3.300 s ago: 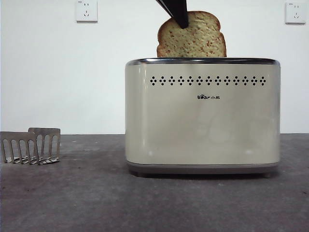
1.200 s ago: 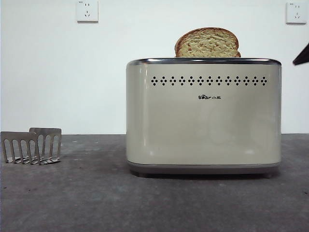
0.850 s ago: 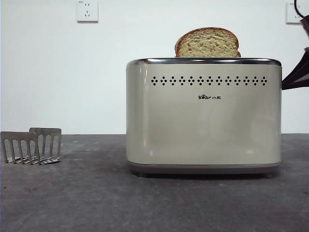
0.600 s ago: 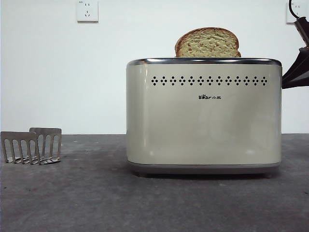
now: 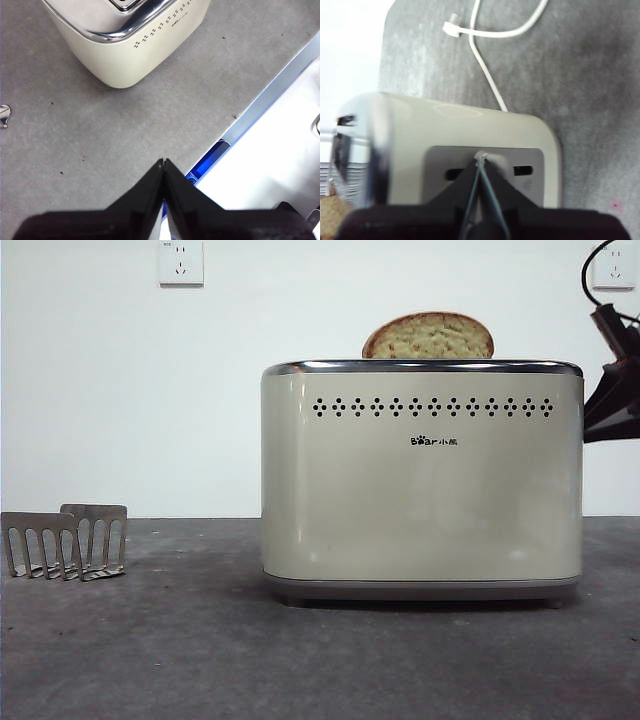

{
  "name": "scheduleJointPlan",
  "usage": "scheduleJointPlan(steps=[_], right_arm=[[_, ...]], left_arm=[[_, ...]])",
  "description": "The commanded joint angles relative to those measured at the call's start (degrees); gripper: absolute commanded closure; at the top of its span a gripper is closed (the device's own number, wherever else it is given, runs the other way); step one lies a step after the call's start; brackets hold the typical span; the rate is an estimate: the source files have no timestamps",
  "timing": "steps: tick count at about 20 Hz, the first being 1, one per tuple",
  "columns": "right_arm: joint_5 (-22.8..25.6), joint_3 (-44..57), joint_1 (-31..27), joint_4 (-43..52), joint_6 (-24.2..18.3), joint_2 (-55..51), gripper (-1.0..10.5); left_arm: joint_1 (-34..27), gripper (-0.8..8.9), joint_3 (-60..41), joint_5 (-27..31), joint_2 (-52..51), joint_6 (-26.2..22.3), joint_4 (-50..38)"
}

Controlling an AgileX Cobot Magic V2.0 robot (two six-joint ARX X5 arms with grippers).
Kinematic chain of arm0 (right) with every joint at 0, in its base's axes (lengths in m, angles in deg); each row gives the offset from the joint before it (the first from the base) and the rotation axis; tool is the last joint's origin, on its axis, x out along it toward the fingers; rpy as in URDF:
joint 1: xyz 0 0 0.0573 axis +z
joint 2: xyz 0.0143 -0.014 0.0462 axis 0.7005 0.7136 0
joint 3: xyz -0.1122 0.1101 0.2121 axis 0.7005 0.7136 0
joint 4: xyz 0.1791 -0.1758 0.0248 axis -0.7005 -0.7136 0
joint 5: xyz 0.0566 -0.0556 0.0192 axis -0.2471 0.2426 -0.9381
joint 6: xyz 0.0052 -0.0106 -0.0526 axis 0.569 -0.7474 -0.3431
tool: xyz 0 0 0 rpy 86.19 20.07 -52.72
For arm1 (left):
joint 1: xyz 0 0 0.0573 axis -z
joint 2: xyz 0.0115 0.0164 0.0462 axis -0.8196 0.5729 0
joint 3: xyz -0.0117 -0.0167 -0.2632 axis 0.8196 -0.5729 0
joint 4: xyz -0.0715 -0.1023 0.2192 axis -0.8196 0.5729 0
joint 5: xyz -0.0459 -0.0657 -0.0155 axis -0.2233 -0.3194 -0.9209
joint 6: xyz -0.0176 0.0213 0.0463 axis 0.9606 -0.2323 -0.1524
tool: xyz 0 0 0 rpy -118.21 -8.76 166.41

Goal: Pick up a slice of bread from the rack,put the bread on the toaster,press the button

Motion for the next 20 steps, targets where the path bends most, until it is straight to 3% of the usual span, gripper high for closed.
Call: scheduleJointPlan(steps=[1,12,20], right_arm=[[2.69,0.26,0.46,-1.03,0.04,1.62,9.5],[3.91,0.26,0.48,-6.56,-2.73,6.86,9.5],[7.76,0.28,0.44,-7.78,-3.1,10.23,9.5]], left_arm=[[0.22,8.22,-0.31,0.22,-0.17,0.68,-0.17],[0.17,8.22,-0.31,0.2,-0.17,0.5,-0.17],[0.17,8.22,-0.31,0.2,-0.15,0.52,-0.17]])
